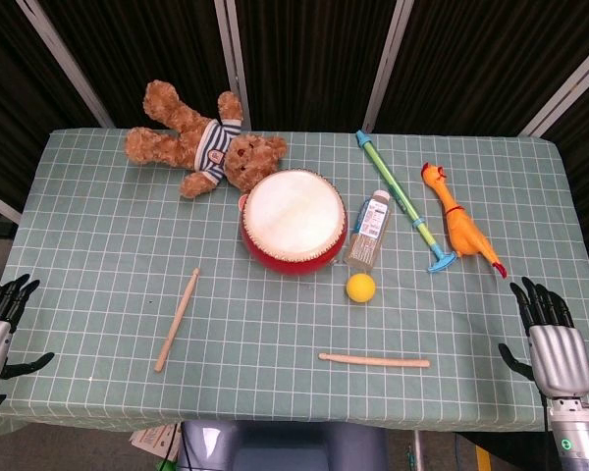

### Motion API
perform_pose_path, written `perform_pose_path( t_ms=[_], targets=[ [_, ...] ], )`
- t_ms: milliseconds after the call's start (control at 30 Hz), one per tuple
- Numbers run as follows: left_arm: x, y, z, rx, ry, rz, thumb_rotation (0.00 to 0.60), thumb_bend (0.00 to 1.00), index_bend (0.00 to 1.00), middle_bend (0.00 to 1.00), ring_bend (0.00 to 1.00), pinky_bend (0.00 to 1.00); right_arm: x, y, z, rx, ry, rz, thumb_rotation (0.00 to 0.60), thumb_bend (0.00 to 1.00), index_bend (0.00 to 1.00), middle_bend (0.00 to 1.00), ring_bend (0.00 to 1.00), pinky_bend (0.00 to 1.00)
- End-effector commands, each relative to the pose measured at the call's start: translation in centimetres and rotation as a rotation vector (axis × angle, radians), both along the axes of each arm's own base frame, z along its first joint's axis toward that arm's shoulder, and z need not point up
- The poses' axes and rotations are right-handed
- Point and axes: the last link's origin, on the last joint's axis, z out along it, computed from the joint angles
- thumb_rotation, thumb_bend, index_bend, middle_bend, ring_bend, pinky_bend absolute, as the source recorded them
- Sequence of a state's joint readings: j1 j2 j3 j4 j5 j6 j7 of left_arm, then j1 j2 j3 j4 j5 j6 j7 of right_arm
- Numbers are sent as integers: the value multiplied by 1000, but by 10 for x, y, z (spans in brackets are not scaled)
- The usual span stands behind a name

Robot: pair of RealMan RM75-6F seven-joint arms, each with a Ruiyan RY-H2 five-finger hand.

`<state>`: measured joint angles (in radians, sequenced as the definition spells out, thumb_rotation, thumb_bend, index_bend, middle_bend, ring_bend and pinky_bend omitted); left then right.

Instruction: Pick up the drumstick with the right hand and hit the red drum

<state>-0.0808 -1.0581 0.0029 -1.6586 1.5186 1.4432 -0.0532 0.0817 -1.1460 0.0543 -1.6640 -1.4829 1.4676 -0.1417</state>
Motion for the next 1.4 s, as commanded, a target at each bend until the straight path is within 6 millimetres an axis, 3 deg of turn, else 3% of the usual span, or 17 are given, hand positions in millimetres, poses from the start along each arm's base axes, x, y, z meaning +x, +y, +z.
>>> perform_pose_path(
  t_ms=[33, 467, 567, 633, 700, 800, 900, 1000, 1133, 1400],
  targets=[
    [0, 0, 0, 0, -1, 1, 600, 14, 0, 0, 0, 0, 0, 0, 0, 2, -1, 0, 600, 299, 0, 0, 2, 91],
    [0, -1, 0, -1, 0, 2, 600, 15, 0, 0, 0, 0, 1, 2, -1, 14, -5, -2, 600, 299, 0, 0, 19, 110],
    [0, 0, -1, -6, -1, 3, 600, 15, 0, 0, 0, 0, 5, 2, -1, 16, -31, 9, 600, 299, 0, 136, 233, 314],
    [0, 0, -1, -7, -1, 6, 600, 15, 0, 0, 0, 0, 10, 3, -3, 21, -47, 28, 600, 299, 2, 405, 556, 553],
    [0, 0, -1, -8, -3, 7, 600, 14, 0, 0, 0, 0, 13, 4, -7, 41, -53, 44, 600, 299, 37, 619, 806, 730],
    [1, 0, -2, -12, 1, 5, 600, 15, 0, 0, 0, 0, 19, 7, -17, 101, -69, 50, 600, 299, 126, 798, 964, 882],
    [1, 0, -3, -15, 3, 5, 600, 14, 0, 0, 0, 0, 28, 6, -30, 168, -88, 69, 600, 299, 205, 916, 1000, 979],
    [1, 0, -3, -11, 3, 6, 600, 15, 0, 0, 0, 0, 38, 2, -42, 215, -93, 110, 600, 299, 280, 983, 1000, 1000],
    [1, 0, -2, -11, 3, 9, 600, 14, 0, 0, 0, 0, 48, -3, -62, 277, -58, 149, 600, 298, 350, 1000, 1000, 1000],
    [1, 1, -2, -15, -1, 8, 600, 15, 0, 0, 0, 0, 59, -7, -100, 351, 16, 155, 600, 299, 380, 1000, 1000, 1000]
  ],
)
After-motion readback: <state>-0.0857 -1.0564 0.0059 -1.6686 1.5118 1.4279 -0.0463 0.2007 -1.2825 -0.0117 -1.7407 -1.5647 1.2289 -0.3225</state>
